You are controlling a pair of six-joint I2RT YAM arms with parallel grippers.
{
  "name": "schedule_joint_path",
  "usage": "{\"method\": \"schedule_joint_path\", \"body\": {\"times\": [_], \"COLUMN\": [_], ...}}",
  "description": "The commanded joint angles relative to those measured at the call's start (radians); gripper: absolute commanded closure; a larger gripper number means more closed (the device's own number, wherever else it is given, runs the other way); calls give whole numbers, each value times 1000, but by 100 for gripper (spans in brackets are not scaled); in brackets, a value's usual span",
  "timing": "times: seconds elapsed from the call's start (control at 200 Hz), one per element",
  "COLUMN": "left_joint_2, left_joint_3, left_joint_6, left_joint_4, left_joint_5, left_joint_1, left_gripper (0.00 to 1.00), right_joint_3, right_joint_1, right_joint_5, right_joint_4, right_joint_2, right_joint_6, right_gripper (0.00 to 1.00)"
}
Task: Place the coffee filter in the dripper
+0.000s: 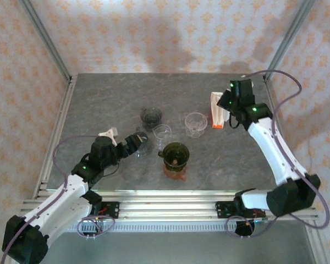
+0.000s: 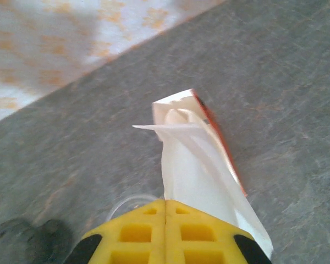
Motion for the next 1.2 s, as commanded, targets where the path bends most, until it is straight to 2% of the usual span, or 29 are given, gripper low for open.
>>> {"method": "schedule_joint_path", "body": {"times": [0.0, 0.26, 0.47, 0.626, 0.851, 1.196], "left_joint_2": [-17, -93, -182, -168, -121, -116], "left_joint_3": [25, 20, 2, 10, 30, 50], "left_joint_6": [-2, -16, -51, -48, -36, -9], "left_joint_4": [4, -53, -81, -101, -100, -92], "left_joint_5": [54, 105, 66, 25, 6, 15], "left_joint_1": [-8, -14, -49, -100, -149, -160], "left_gripper": [0, 4, 2, 1, 1, 1], "right_joint_3": [-29, -16, 34, 75, 149, 301], "right_joint_1": [33, 230, 459, 595, 659, 663], "right_joint_5": [-111, -350, -342, -305, -267, -236], "right_joint_4": [-57, -231, -402, -472, -560, -607], "right_joint_2": [-107, -241, -263, -251, -144, 99], "right_joint_6": [-22, -72, -31, 27, 68, 60], "right_gripper": [100, 100, 100, 100, 100, 100]}}
